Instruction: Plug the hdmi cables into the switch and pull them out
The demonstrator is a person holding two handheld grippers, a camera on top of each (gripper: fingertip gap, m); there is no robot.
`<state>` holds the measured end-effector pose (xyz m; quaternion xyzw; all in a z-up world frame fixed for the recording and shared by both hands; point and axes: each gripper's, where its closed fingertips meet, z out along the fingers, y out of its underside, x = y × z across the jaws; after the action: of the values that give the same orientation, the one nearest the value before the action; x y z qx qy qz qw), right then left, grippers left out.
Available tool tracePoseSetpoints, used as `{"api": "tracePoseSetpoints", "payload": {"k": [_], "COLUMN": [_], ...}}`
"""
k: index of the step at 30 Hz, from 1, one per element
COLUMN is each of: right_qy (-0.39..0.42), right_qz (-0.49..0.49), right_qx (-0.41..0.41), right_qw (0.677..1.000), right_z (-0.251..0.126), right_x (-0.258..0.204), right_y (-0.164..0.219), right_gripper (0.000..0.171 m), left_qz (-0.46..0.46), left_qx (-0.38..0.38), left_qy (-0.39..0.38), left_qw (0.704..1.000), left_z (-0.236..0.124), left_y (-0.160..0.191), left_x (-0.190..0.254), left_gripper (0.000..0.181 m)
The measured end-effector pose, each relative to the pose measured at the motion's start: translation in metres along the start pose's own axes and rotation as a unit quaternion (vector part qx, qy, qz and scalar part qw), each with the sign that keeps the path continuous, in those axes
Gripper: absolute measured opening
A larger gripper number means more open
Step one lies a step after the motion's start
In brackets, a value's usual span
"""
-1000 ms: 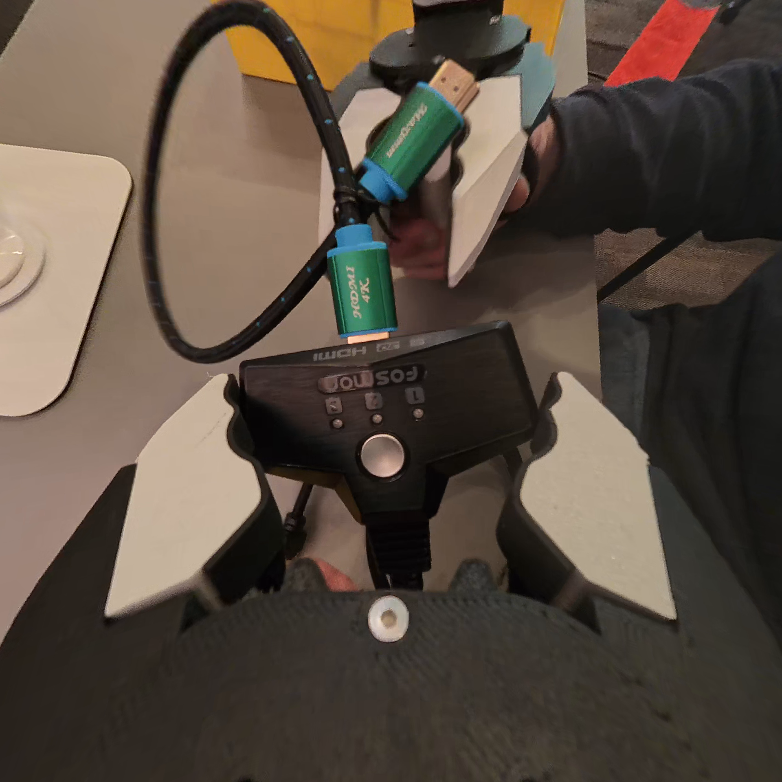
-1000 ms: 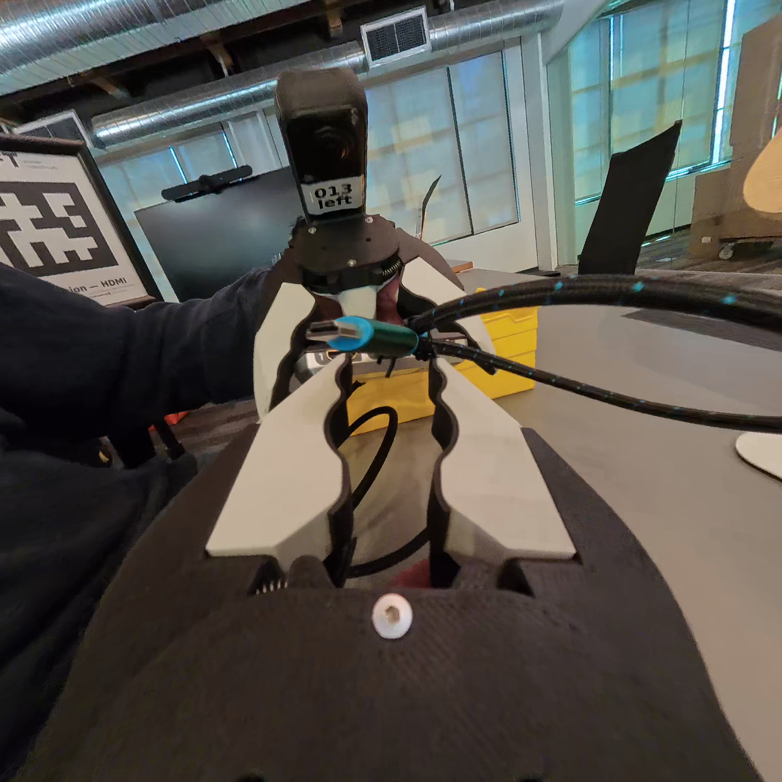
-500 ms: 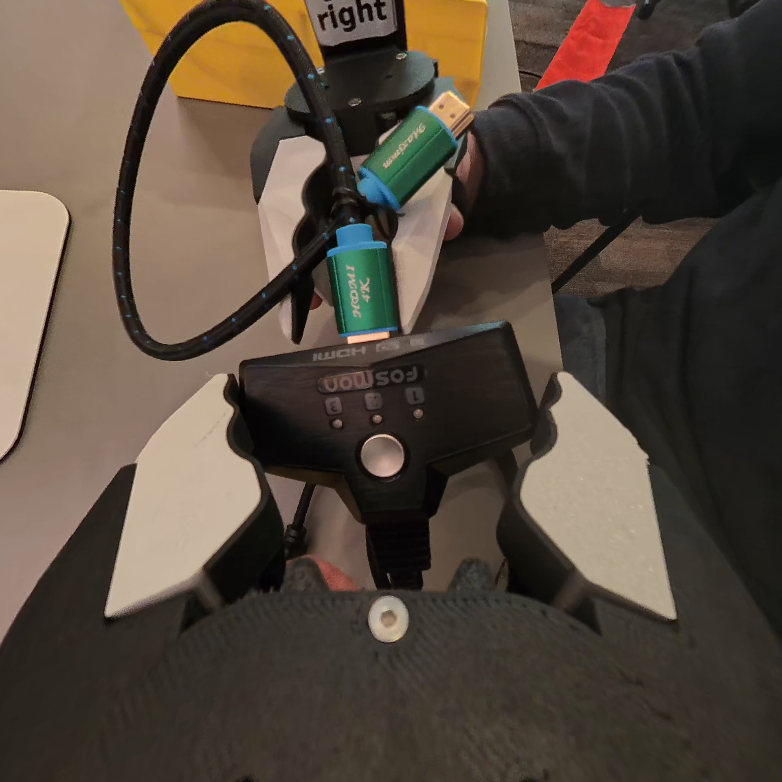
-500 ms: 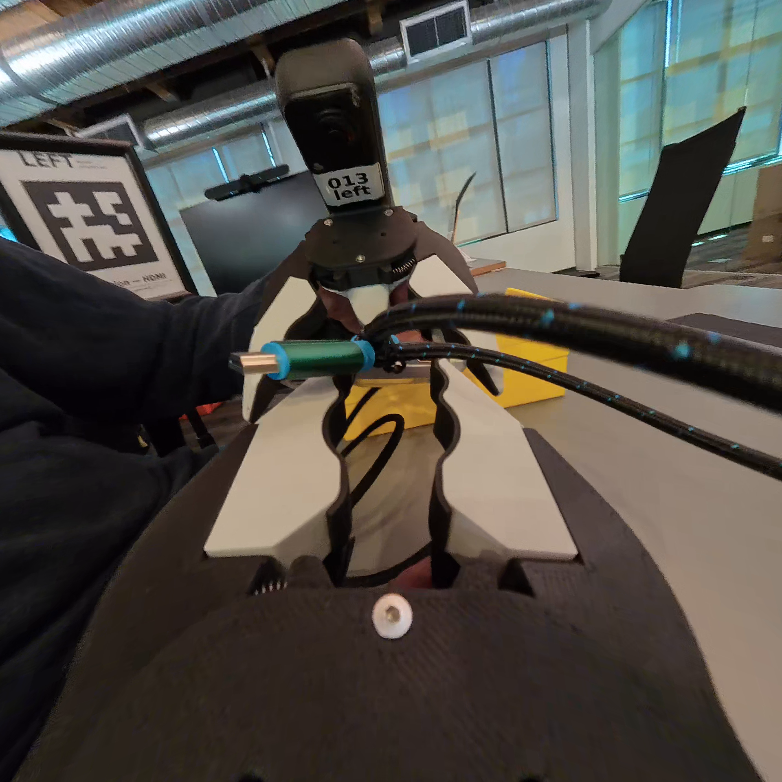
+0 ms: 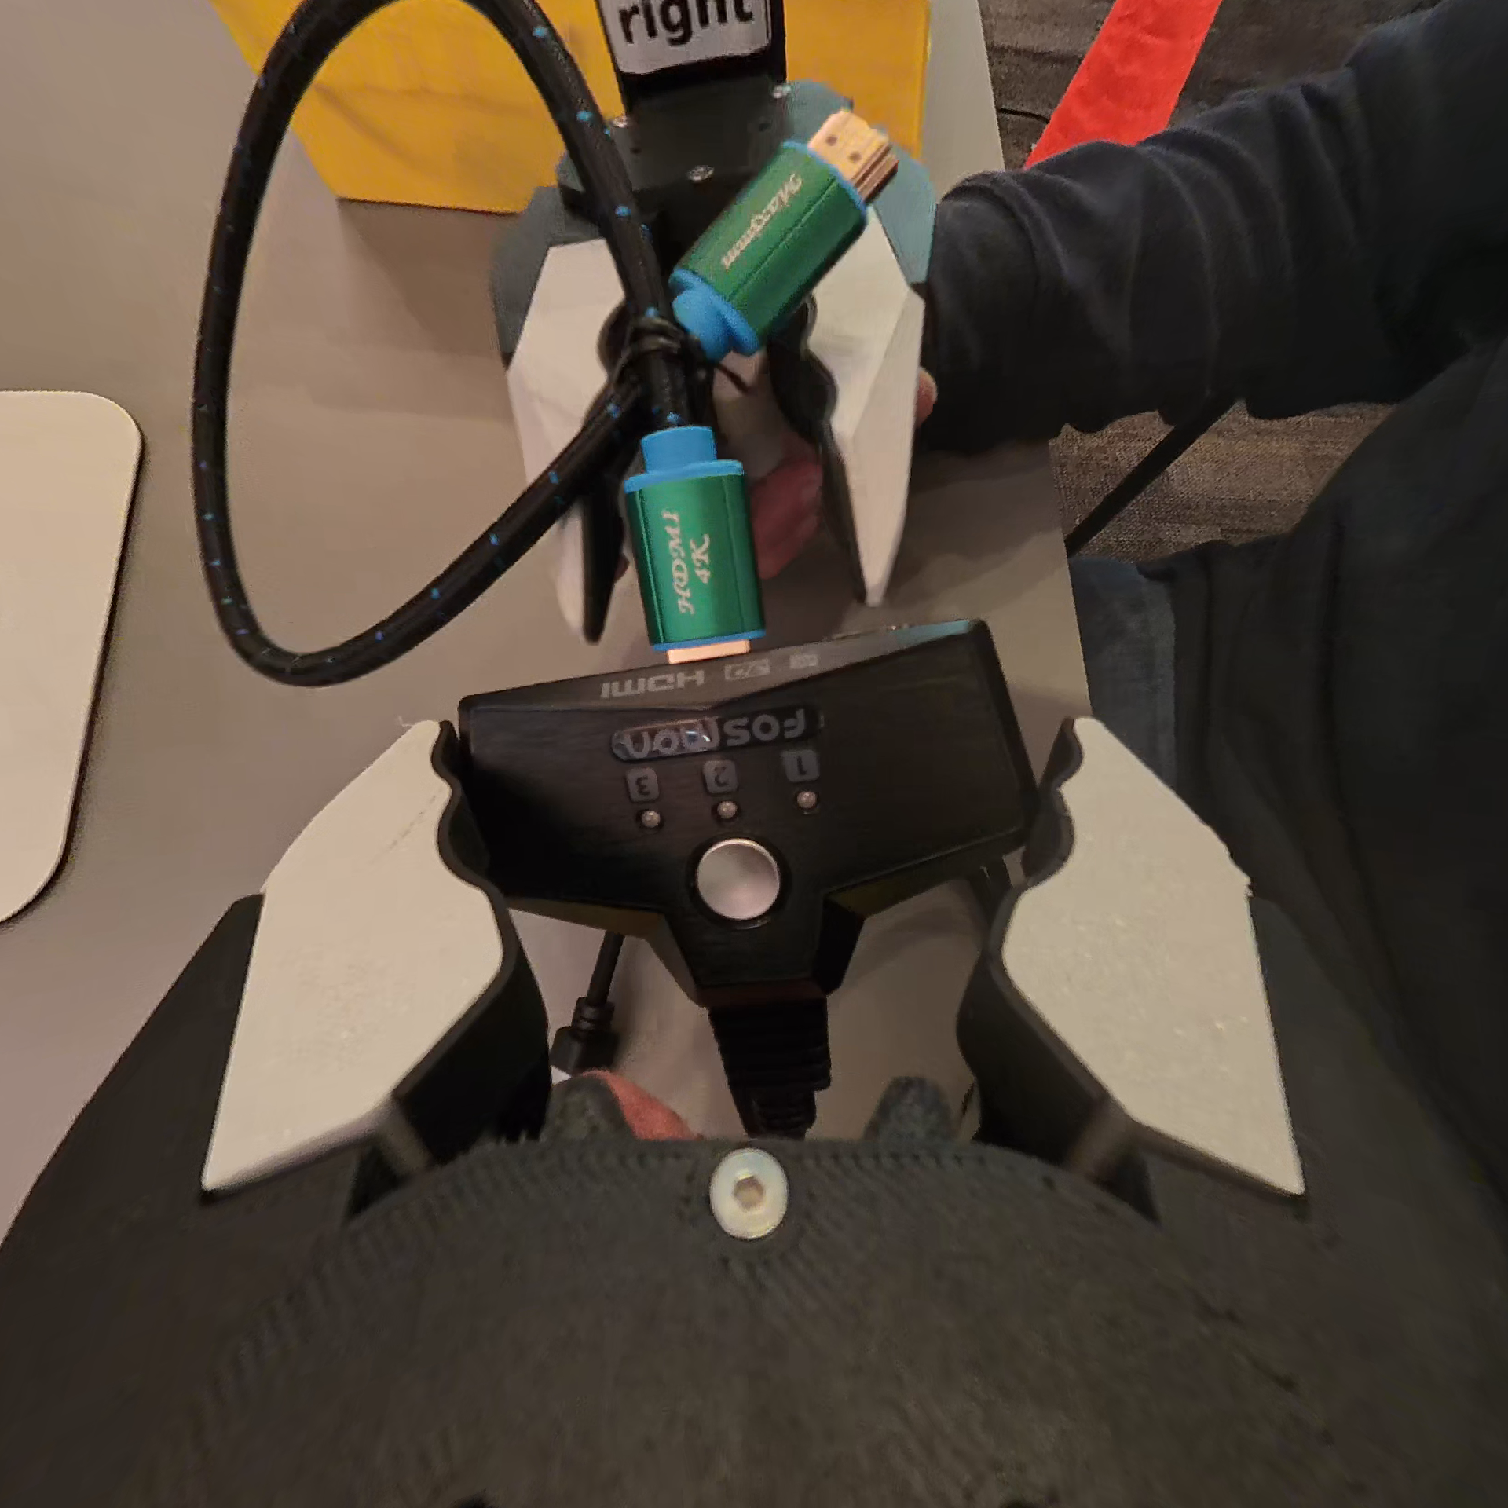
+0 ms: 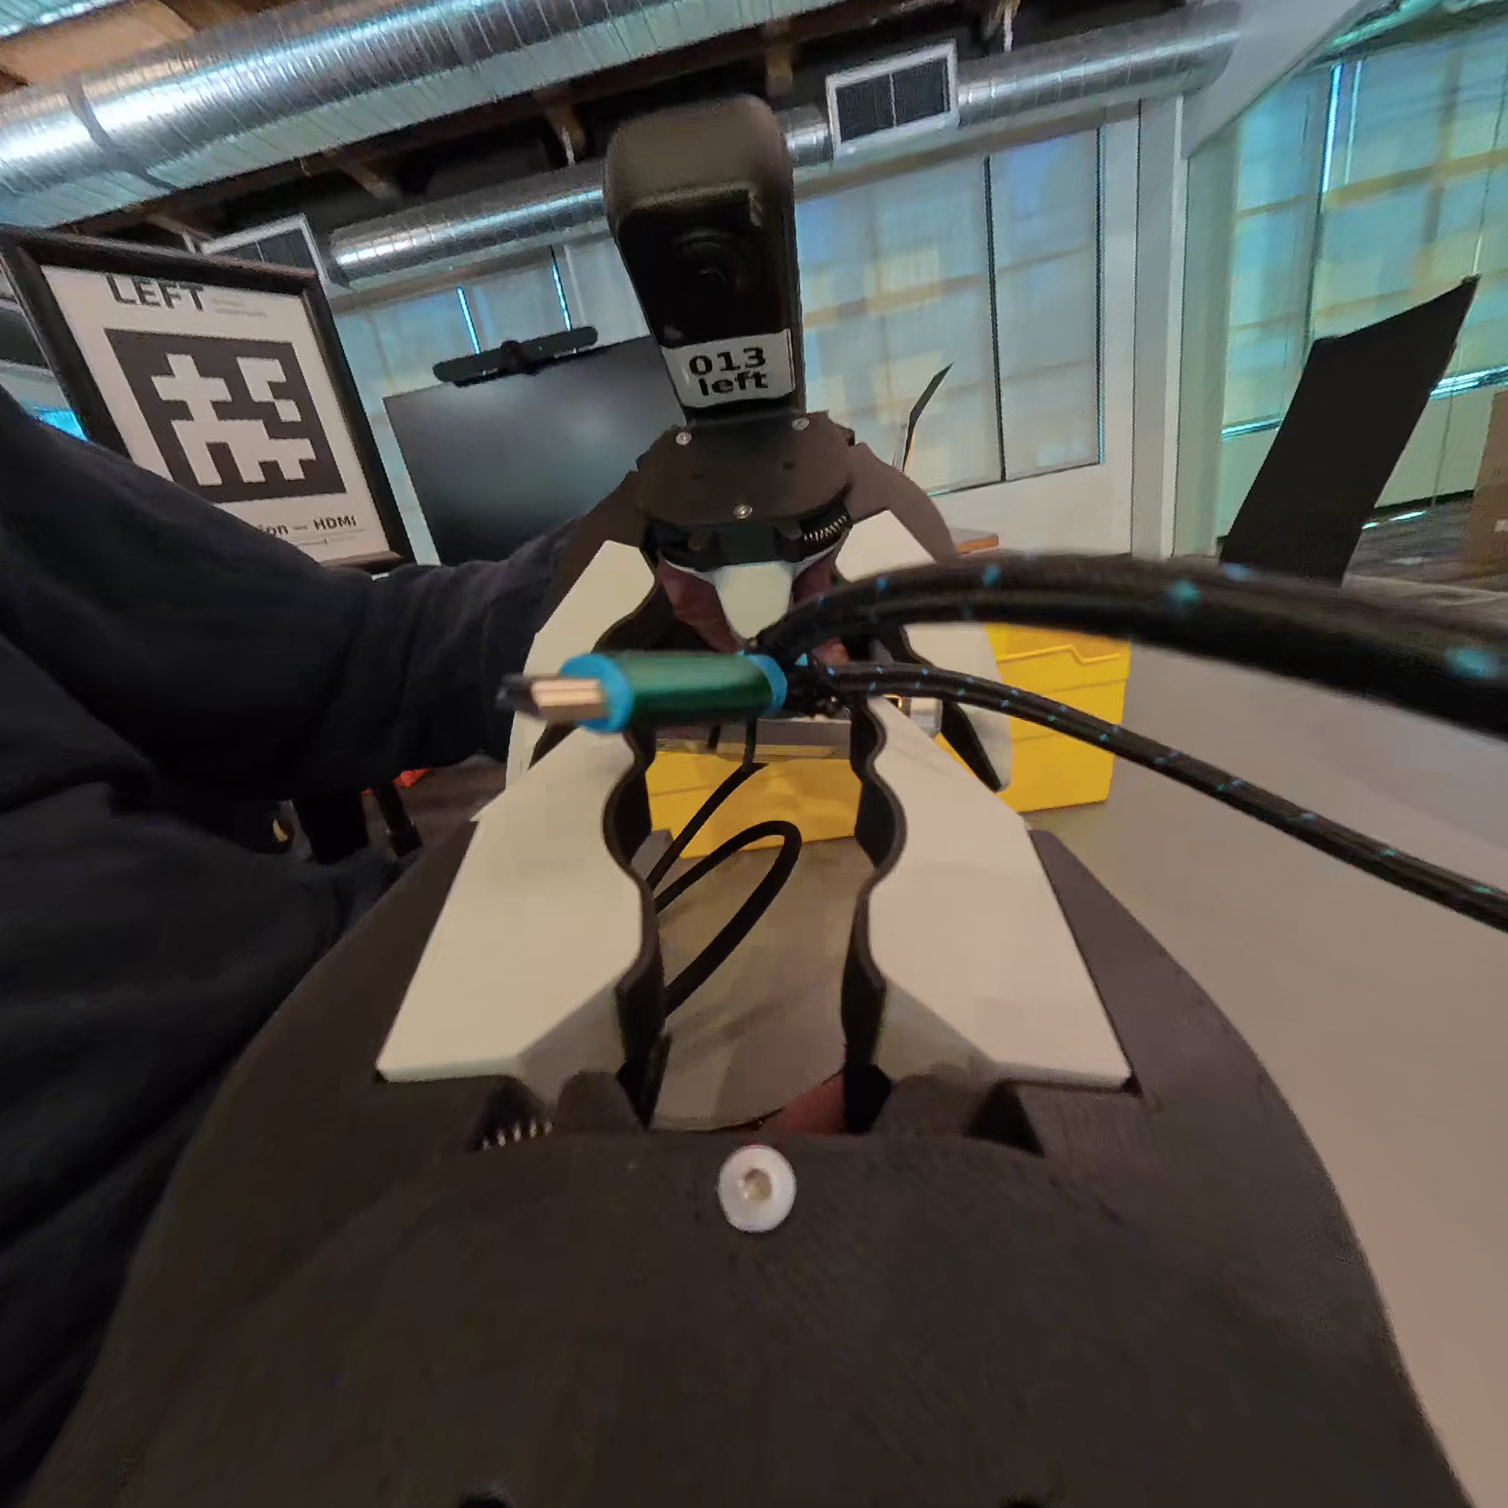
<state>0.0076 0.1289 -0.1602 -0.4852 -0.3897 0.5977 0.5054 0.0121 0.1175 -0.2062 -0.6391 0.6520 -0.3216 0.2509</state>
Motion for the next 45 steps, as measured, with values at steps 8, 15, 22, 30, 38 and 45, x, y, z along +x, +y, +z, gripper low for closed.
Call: {"api": "tracePoseSetpoints", "payload": {"k": [8,15,22,30,38,45], "right_qy": [-0.019,-0.012,-0.015,-0.005,0.014,0.026], "right_qz": [0.005,-0.002,-0.024,-0.045,-0.058,-0.084], "right_qx": [0.006,-0.012,-0.053,-0.075,-0.065,-0.093], "right_qw": [1.0,1.0,0.998,0.996,0.996,0.992], "right_z": [0.002,-0.001,-0.007,-0.007,-0.009,0.0], "right_x": [-0.007,-0.005,-0.007,-0.006,-0.004,-0.006], "right_y": [0.0,0.002,0.01,0.014,0.009,0.022], "right_gripper": [0.02,0.019,0.018,0.018,0.018,0.018], "left_qz": [0.026,0.035,0.046,0.054,0.036,0.057], "left_qx": [-0.028,-0.033,-0.052,-0.069,-0.049,-0.134], "left_qy": [0.021,0.007,-0.001,-0.004,-0.027,-0.075], "left_qw": [0.999,0.999,0.998,0.996,0.998,0.986], "left_z": [0.01,0.012,0.012,0.013,0.012,0.016], "left_y": [0.001,0.001,0.007,0.012,0.005,0.018], "left_x": [0.009,0.006,0.006,0.005,0.0,-0.005], "left_gripper": [0.129,0.128,0.127,0.124,0.125,0.141]}}
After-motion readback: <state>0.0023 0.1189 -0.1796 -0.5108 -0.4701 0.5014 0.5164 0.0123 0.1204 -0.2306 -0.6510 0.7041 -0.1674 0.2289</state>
